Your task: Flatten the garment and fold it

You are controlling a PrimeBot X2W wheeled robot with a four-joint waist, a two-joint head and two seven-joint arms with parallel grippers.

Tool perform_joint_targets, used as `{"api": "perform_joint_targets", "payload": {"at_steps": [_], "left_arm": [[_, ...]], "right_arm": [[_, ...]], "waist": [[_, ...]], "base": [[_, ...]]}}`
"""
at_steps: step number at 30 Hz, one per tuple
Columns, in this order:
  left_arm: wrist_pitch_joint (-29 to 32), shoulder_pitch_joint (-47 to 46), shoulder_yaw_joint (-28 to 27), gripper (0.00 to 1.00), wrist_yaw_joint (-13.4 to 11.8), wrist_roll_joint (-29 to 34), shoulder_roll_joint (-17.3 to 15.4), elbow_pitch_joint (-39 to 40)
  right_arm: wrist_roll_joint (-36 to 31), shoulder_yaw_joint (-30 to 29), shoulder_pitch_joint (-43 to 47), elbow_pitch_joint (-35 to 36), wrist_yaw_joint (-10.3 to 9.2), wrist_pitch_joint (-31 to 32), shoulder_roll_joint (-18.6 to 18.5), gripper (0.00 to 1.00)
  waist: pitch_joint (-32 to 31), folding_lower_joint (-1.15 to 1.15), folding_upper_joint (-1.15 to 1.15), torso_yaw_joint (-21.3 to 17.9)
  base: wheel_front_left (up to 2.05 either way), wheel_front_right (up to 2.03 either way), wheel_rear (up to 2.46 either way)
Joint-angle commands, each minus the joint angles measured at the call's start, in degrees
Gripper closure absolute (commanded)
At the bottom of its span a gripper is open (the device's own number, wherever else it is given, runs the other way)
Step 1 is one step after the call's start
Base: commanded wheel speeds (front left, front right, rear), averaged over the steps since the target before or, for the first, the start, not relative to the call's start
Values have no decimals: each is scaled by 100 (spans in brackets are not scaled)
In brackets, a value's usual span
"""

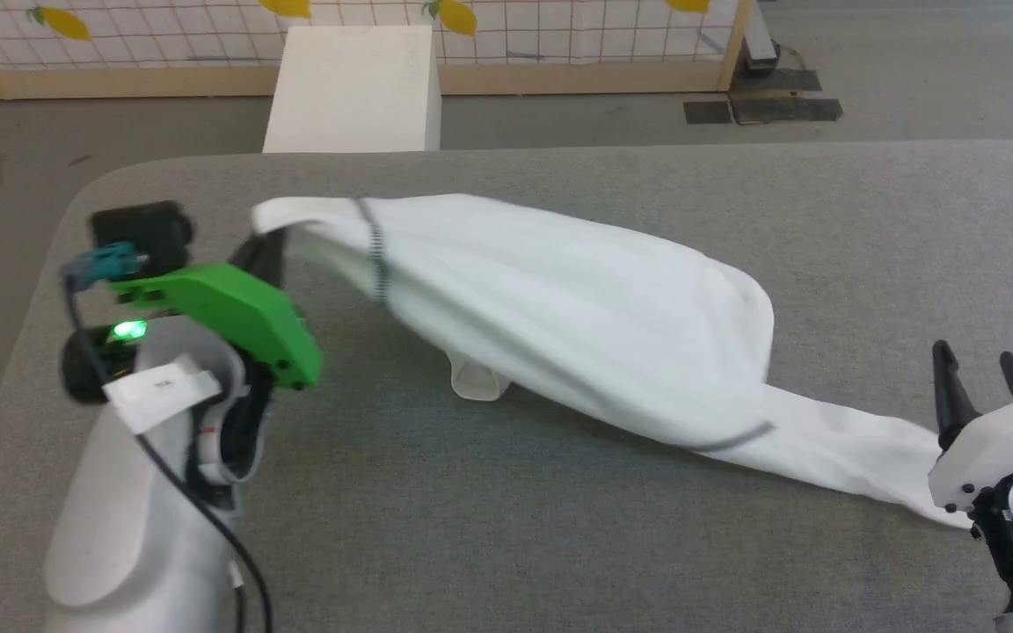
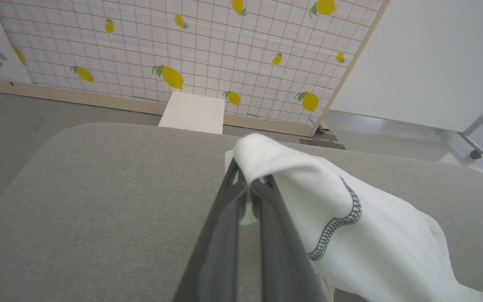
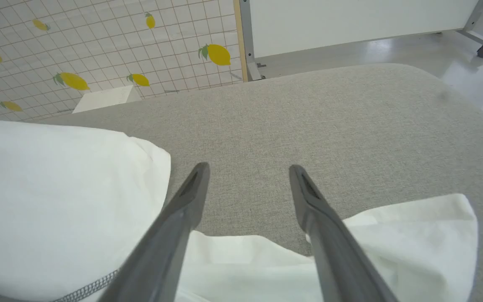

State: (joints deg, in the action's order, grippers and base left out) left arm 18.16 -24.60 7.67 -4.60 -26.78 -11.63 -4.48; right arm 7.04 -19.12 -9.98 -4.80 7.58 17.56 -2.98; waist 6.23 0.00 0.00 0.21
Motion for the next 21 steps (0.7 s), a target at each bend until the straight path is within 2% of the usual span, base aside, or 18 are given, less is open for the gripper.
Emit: {"api": "perform_joint_targets", "payload": {"at_steps": [1,4,7,9,10,15,21], "left_arm": [[28,101,-107,100,-126,13,-90,9],[128,607,-410,100,-477,-29,-186,-110],[223,1127,-579,100,-641,-216,-104,-335],[276,1413,-632,57,-662,-390,16,-487],[291,1533,-655,0,-651,-488,82,-547],[-191,1750,-927,0,-546,-725,202,-298],[-1821,1996,-1183,0,-471,-70,-54,445]], "right_arm": [[-13,42,19,-30,-9,-21,9,0],[10,142,31,-96,-9,-38,9,0],[32,200,66,-163,-9,-55,10,0],[48,232,94,-208,-9,-58,10,0],[55,249,109,-230,-9,-59,10,0],[76,350,143,-244,-9,-58,10,0],[135,680,132,-206,-9,21,10,0]], "waist": [[-66,0,0,73],[-89,0,0,89],[-95,0,0,98],[-95,0,0,108],[-97,0,0,116],[-125,0,0,168],[-153,0,0,249]], "base": [[0,0,0],[0,0,0],[0,0,0],[0,0,0],[0,0,0],[0,0,0],[0,0,0]]}}
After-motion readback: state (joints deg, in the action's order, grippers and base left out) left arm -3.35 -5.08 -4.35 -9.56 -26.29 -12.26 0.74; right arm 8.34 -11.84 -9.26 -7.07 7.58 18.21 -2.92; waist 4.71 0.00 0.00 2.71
